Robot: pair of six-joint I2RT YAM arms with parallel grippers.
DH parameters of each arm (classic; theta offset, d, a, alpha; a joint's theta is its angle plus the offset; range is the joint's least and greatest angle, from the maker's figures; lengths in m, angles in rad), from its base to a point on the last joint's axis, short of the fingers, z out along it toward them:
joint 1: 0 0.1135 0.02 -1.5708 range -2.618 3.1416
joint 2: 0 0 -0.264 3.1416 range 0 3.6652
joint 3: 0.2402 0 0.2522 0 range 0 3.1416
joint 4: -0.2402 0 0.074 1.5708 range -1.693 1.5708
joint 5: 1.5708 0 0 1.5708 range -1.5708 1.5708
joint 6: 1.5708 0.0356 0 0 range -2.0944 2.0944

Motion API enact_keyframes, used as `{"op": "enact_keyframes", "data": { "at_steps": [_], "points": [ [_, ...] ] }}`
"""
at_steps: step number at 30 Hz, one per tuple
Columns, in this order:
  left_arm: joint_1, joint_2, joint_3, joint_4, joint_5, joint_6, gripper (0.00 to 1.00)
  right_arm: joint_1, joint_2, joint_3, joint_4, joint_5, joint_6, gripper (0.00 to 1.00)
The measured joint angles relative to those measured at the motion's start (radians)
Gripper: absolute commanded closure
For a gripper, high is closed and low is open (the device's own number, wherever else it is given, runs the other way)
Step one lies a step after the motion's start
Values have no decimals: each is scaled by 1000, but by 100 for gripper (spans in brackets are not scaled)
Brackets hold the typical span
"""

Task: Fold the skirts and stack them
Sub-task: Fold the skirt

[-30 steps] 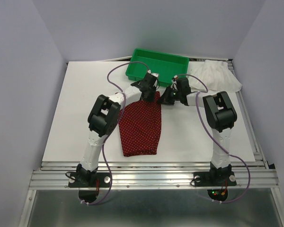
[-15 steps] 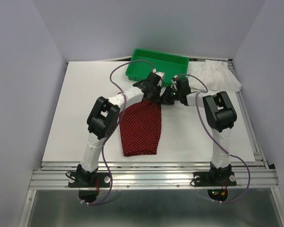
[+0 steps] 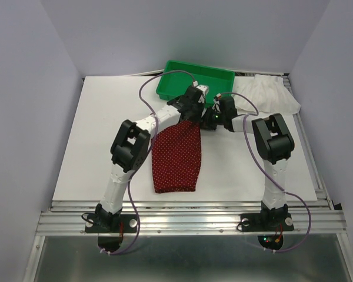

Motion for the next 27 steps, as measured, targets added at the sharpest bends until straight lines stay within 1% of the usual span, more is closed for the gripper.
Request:
{"op": "enact_keyframes", "data": {
  "at_steps": [6,8,12,16,19,23,27],
  "points": [
    [3,56,14,-1,17,4,100,-1,0,-8,18,0,4,89],
    [6,68,14,-1,16,5,100,-3,0,-10,20,0,5,87],
    [10,69,14,3,28,7,100,-5,0,-11,24,0,7,85],
    [17,69,8,25,53,7,100,-7,-5,-12,18,8,7,82],
    [24,69,0,48,84,-1,100,-7,-26,-12,-21,40,-4,80],
    [34,68,-45,91,124,-12,100,-7,-72,-12,-142,86,-32,78],
    [42,67,-91,108,150,-21,100,-5,-120,-12,-222,85,-35,70]
  ]
}}
